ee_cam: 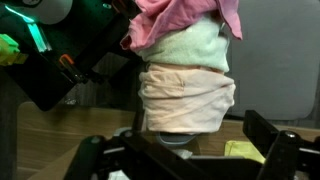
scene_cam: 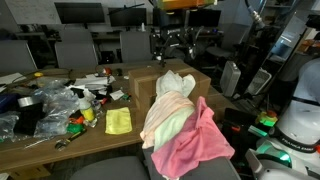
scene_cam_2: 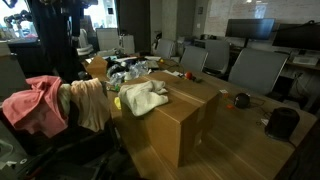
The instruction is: Put the clothes on the chair on to the box.
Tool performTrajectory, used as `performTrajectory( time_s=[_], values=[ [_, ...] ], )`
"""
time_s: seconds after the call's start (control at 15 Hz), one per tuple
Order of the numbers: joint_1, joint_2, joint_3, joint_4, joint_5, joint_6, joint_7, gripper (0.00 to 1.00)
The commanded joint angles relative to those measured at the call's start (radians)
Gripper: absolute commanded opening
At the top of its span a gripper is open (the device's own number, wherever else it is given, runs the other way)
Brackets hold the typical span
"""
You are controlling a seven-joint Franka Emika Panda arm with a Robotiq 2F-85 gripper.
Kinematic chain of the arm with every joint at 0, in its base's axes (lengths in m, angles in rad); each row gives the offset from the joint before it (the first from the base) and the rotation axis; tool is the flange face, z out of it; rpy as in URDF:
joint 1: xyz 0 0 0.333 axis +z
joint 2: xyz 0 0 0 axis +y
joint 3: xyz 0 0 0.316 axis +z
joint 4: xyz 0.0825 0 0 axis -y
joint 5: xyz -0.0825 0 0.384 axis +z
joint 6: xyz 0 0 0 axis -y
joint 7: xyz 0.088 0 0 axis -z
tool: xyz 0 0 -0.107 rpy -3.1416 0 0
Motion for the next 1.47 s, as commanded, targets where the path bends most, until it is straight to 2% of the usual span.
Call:
performTrajectory(
  time_s=[0.0, 0.47, 0.87, 1.13, 1.4],
  values=[
    [0.006, 0.02, -0.001, -0.007, 0.071, -0.001, -0.187, 1.0],
    [-0.003, 0.092, -0.017, 0.011, 0.193, -0.065, -0.548, 1.0],
    [-0.022, 0.176, -0.044, 0.047, 0.293, -0.239, -0.789, 1.0],
    [-0.02, 0.244, -0.04, 0.068, 0.325, -0.342, -0.796, 1.0],
    [-0.012, 0.293, -0.03, 0.079, 0.333, -0.37, -0.77, 1.0]
  ],
)
